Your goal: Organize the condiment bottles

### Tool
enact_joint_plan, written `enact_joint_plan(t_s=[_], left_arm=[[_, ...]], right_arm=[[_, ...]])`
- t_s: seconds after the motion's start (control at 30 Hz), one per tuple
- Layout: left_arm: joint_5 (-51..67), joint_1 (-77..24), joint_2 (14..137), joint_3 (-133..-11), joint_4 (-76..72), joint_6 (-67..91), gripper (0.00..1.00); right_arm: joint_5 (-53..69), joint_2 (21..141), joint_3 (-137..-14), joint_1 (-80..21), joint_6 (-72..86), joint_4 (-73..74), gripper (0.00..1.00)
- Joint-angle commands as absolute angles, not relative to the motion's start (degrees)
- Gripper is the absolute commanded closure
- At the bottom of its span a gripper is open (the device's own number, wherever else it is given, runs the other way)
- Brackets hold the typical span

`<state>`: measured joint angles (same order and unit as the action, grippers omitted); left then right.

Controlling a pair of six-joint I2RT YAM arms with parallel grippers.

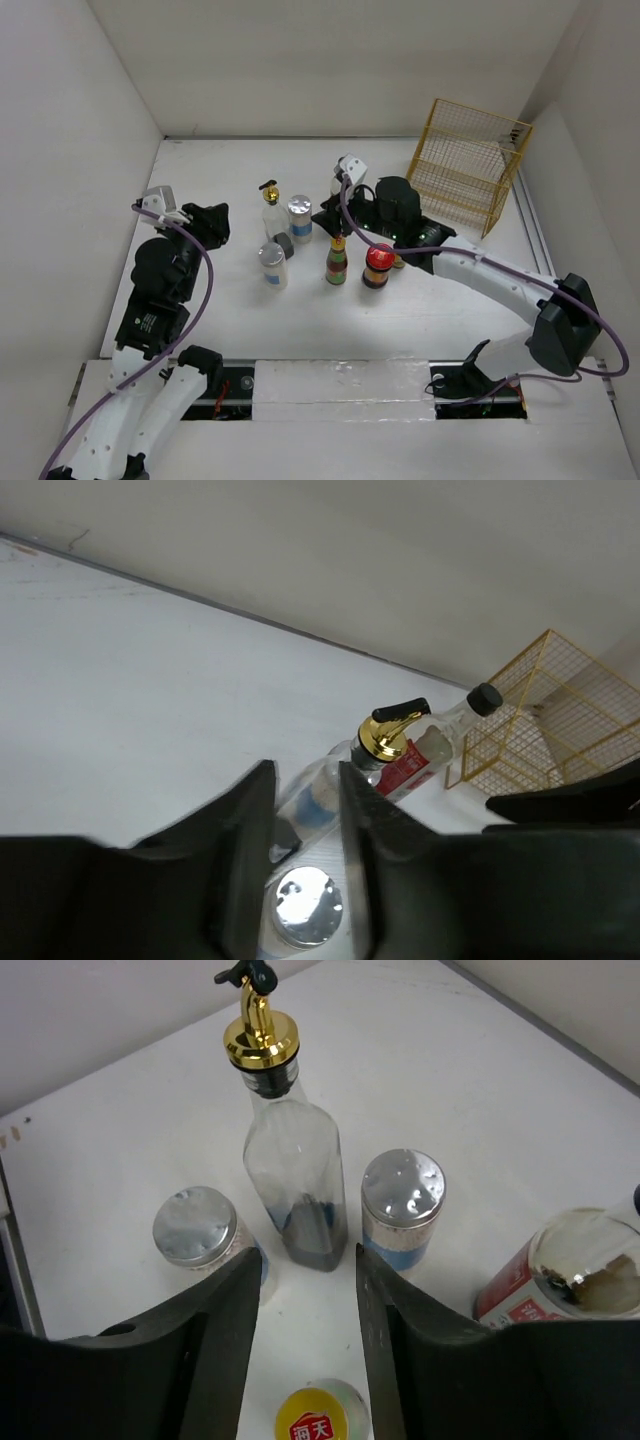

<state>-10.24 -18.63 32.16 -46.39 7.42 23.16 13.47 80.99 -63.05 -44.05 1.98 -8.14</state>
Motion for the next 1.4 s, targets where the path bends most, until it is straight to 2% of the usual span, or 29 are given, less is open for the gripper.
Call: enact_joint_plan(t_s=[0.0, 0.1, 0.13, 0.2, 0.6, 0.93, 1.13, 1.23, 1.27, 1.37], left_arm=[[-9.76, -18.37, 32.70, -45.97, 4.31, 22.50, 0.67], [-9.76, -18.37, 33.48, -45.97, 4.31, 22.50, 0.47], [-9.76, -18.37, 33.49, -45.97, 4.31, 22.50, 0.41], [-9.76, -18.37, 34.37, -45.97, 4.31, 23.03, 0.38], [-9.22, -18.37, 35.60, -45.97, 4.30, 23.55, 0.37], [-8.70, -18.37, 34.45, -45.97, 3.78, 23.55, 0.37], [-8.70, -18.37, 34.45, -45.97, 3.78, 23.55, 0.37], [-8.70, -18.37, 34.45, -45.97, 3.78, 23.55, 0.37], [-8.18, -18.37, 34.45, -45.97, 3.78, 23.55, 0.37], [-8.17, -18.37, 34.45, -45.97, 3.78, 23.55, 0.37]], right_arm=[[14.05, 81.91, -66.53, -44.38, 1.05, -12.30, 0.48], [16.86, 85.07, -67.15, -44.38, 0.53, -12.30, 0.28], [17.57, 86.99, -67.76, -44.38, 0.53, -12.30, 0.27], [20.11, 88.94, -69.34, -44.38, 0.53, -12.83, 0.25], [22.93, 101.24, -81.99, -45.00, -0.97, -16.08, 0.22], [28.92, 105.73, -85.34, -45.00, 3.33, -21.70, 0.24], [30.94, 109.86, -86.66, -45.00, 7.47, -27.06, 0.32], [30.94, 110.65, -87.28, -45.00, 8.87, -29.35, 0.45], [30.94, 110.65, -86.14, -45.00, 8.88, -30.31, 0.57], [30.94, 110.65, -85.25, -45.00, 11.15, -34.62, 0.71]])
